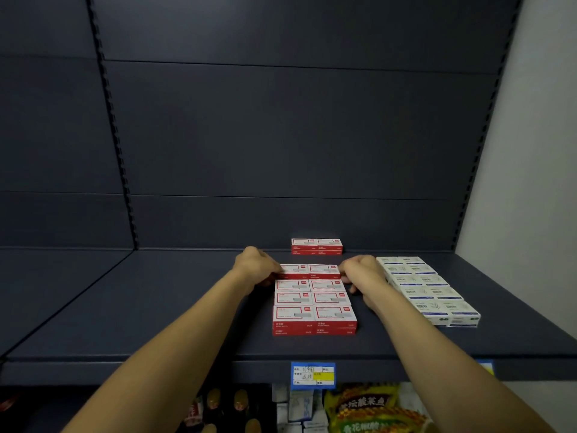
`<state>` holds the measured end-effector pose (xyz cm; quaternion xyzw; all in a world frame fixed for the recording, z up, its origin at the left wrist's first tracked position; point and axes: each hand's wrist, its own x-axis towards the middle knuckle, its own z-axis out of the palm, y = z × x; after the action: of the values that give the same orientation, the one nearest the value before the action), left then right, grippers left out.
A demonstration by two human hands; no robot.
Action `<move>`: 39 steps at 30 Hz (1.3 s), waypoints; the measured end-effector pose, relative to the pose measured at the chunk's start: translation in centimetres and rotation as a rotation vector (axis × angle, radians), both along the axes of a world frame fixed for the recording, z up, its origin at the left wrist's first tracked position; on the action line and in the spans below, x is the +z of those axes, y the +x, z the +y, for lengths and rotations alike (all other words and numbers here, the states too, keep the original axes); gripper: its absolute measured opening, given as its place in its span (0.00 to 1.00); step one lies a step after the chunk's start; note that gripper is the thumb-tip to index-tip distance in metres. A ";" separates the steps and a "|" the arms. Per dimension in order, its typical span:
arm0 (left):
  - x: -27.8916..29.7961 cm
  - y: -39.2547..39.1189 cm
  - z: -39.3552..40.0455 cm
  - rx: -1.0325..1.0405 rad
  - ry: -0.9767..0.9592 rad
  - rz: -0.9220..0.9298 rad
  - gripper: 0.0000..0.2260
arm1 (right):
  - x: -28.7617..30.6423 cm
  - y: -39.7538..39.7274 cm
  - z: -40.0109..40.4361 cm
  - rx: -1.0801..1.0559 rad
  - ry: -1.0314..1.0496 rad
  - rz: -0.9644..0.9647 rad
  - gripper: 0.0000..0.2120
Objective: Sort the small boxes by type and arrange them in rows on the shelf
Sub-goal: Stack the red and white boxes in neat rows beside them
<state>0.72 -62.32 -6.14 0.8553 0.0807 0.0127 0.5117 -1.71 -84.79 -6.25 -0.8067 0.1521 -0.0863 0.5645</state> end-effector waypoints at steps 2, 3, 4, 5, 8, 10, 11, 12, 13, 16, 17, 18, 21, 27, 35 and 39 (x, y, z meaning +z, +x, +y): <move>-0.1 -0.1 0.1 0.003 -0.016 0.007 0.06 | -0.1 -0.1 0.0 0.016 0.007 -0.001 0.05; -0.2 -0.1 0.1 0.004 -0.021 0.012 0.07 | -0.1 -0.2 -0.1 0.024 0.005 -0.004 0.05; -0.1 -0.2 0.1 0.006 -0.025 0.015 0.07 | 0.0 -0.3 -0.1 0.032 0.000 -0.005 0.05; -0.1 -0.3 0.2 0.009 -0.027 0.017 0.07 | 0.0 -0.4 -0.2 0.040 -0.010 -0.004 0.05; -0.1 -0.4 0.2 0.011 -0.029 0.023 0.08 | 0.1 -0.8 -0.4 0.056 -0.048 0.004 0.05; -0.1 -0.5 0.3 0.012 -0.028 0.026 0.07 | 0.1 -0.9 -0.5 0.058 -0.057 0.003 0.05; -0.1 -0.6 0.3 0.011 -0.028 0.026 0.07 | 0.1 -1.0 -0.5 0.057 -0.059 0.001 0.05; -0.1 -0.6 0.3 0.009 -0.031 0.025 0.07 | 0.0 -1.0 -0.5 0.055 -0.058 -0.002 0.05; -0.1 -0.7 0.4 0.004 -0.034 0.026 0.07 | 0.1 -1.0 -0.5 0.054 -0.056 -0.005 0.06; -0.1 -1.0 0.6 -0.015 -0.047 0.027 0.08 | -0.1 -1.0 -0.6 0.055 -0.045 -0.016 0.05; -0.2 -1.1 0.6 -0.019 -0.050 0.027 0.07 | -0.2 -1.1 -0.6 0.057 -0.041 -0.018 0.05; -0.2 -1.2 0.7 -0.022 -0.054 0.027 0.07 | -0.2 -1.1 -0.6 0.059 -0.038 -0.022 0.05; -0.2 -1.4 0.7 -0.038 -0.059 0.035 0.07 | -0.3 -1.2 -0.6 0.061 -0.036 -0.032 0.06; -0.2 -1.9 1.0 -0.068 -0.104 0.036 0.07 | -0.7 -1.1 -0.7 0.051 -0.018 -0.048 0.08; -0.2 -2.5 1.5 -0.150 -0.113 0.021 0.08 | -1.4 -0.6 -0.9 0.057 0.002 -0.058 0.04; 0.1 -2.9 1.7 -0.218 -0.065 0.006 0.15 | -1.8 -0.2 -1.4 0.121 0.005 -0.074 0.10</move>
<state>-2.18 -60.60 -6.06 0.8420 -0.0107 -0.0481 0.5373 -1.86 -86.22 -8.01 -0.8091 0.0824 -0.0817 0.5761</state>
